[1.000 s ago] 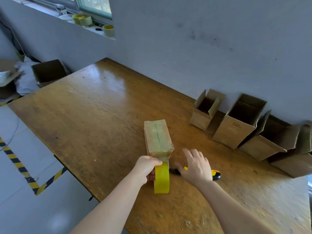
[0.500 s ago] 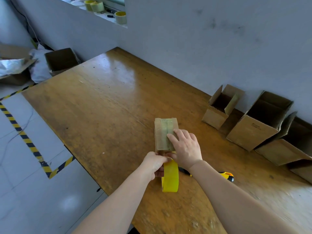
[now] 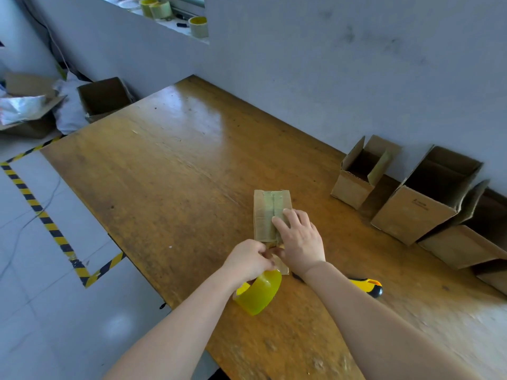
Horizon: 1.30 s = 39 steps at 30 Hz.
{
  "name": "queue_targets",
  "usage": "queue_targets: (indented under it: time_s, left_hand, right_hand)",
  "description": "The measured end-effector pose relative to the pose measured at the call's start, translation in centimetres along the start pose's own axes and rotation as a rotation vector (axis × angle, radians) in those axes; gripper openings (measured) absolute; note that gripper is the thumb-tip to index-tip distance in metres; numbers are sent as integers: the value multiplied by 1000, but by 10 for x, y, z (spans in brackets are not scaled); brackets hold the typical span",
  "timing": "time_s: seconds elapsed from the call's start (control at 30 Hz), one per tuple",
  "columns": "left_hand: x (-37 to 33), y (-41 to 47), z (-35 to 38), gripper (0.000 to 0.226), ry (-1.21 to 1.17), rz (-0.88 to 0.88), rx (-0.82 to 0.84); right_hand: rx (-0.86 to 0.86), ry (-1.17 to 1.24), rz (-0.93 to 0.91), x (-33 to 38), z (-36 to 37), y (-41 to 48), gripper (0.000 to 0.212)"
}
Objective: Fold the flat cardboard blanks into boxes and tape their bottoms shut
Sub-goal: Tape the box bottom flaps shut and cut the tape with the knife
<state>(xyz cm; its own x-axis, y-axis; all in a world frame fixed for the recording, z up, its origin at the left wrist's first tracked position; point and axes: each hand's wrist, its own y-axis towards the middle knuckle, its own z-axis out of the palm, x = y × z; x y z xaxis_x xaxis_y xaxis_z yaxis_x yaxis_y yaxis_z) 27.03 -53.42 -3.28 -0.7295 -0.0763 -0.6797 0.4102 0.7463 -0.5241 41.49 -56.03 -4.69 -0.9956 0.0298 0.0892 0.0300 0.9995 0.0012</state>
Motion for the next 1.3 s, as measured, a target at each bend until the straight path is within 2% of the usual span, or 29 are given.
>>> queue_targets:
  time_s: [0.07,0.17,0.27,0.33,0.43,0.53,0.73,0.8,0.9,0.97,1.0,1.03,1.1,1.13,1.2,1.3]
  left_hand:
    - [-2,-8,2,16,252,146,-110]
    - [3,-19,16,21,474,328,-217]
    - [12,-26,44,30,839,462,-134]
    - [24,-29,57,31,945,491,-30]
    - [38,-30,64,38,963,482,62]
    - [41,-29,63,54,949,464,81]
    - [37,-27,53,91,785,445,110]
    - [35,-28,46,79,738,480,37]
    - [36,-24,32,33,619,572,-336]
    - [32,-16,19,18,482,553,-564]
    - [28,-10,14,24,434,495,-602]
    - [25,-3,10,39,406,421,-591]
    - [20,10,5,76,412,283,-477]
    - [19,15,4,87,431,242,-406]
    - [17,22,6,93,458,235,-313]
    - [17,28,13,93,475,262,-320]
  right_hand:
    - [-6,21,7,0,0,-1,59]
    - [-4,24,8,0,-1,-1,62]
    - [2,40,9,-1,-2,-2,67]
    - [-5,45,8,-2,-2,-4,68]
    - [-3,53,12,-3,-2,-4,71]
    - [-1,48,14,-4,-1,-5,72]
    - [15,53,19,-5,-1,-4,72]
    - [19,58,14,-6,-1,-3,72]
    - [30,90,3,-11,-2,-3,71]
    - [33,115,6,-13,-3,-4,70]
    - [33,128,16,-13,-3,-6,70]
    - [37,147,28,-13,-2,-7,70]
    - [71,200,58,-12,0,-8,70]
    - [94,225,70,-12,0,-9,70]
    - [115,247,81,-12,1,-8,70]
    - [101,239,61,-14,2,-8,69]
